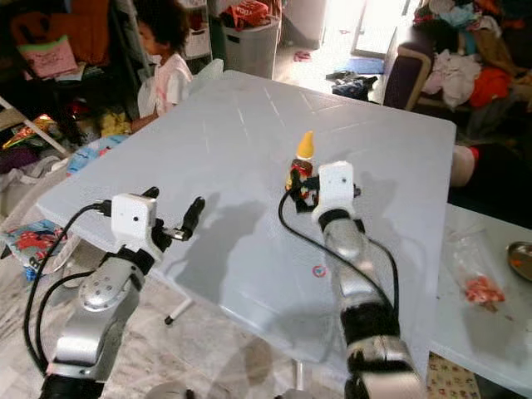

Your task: Restocking fridge

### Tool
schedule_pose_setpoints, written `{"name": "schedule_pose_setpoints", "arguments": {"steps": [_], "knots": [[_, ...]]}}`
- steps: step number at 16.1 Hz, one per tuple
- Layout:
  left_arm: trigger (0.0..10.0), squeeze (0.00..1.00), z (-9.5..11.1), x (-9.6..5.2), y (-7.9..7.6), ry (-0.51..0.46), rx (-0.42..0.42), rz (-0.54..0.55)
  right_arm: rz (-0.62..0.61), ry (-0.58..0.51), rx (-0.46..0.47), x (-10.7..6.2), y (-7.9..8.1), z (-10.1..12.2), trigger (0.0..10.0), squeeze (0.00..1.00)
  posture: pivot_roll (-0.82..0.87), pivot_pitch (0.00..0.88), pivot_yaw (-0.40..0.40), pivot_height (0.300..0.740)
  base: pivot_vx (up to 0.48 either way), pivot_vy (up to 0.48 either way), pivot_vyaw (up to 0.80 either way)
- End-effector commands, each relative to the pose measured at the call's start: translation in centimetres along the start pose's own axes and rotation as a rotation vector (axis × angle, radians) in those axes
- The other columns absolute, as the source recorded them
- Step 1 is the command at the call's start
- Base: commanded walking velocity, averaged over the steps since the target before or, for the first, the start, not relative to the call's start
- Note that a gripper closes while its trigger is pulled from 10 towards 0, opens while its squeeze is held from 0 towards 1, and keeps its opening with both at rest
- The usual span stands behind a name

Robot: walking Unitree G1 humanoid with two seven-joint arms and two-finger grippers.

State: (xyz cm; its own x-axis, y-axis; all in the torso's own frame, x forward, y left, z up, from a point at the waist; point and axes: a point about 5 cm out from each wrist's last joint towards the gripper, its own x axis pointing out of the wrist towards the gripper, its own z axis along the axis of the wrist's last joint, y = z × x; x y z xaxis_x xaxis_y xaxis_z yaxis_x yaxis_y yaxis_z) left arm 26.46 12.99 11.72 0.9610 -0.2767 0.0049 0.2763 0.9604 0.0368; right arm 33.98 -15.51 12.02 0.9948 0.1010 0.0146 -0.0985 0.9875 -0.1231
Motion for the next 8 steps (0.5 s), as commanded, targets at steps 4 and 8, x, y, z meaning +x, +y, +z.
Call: {"name": "schedule_pose_setpoints", "arguments": {"steps": [4,8], "knots": [[10.0,0.00,0.5,-1.0,0.7,0.016,0.046,0.006,0.014,-0.048,-0.037,1.5,-0.4,1.3,10.0,0.00,0.12,0.026,0.002,0.740,0.000,0.000,0.00],[10.0,0.00,0.8,-1.8,1.3,0.039,0.067,0.001,0.070,-0.052,-0.065,2.9,0.3,2.0,10.0,0.00,0.15,0.060,0.024,0.740,0.000,0.000,0.00]]}}
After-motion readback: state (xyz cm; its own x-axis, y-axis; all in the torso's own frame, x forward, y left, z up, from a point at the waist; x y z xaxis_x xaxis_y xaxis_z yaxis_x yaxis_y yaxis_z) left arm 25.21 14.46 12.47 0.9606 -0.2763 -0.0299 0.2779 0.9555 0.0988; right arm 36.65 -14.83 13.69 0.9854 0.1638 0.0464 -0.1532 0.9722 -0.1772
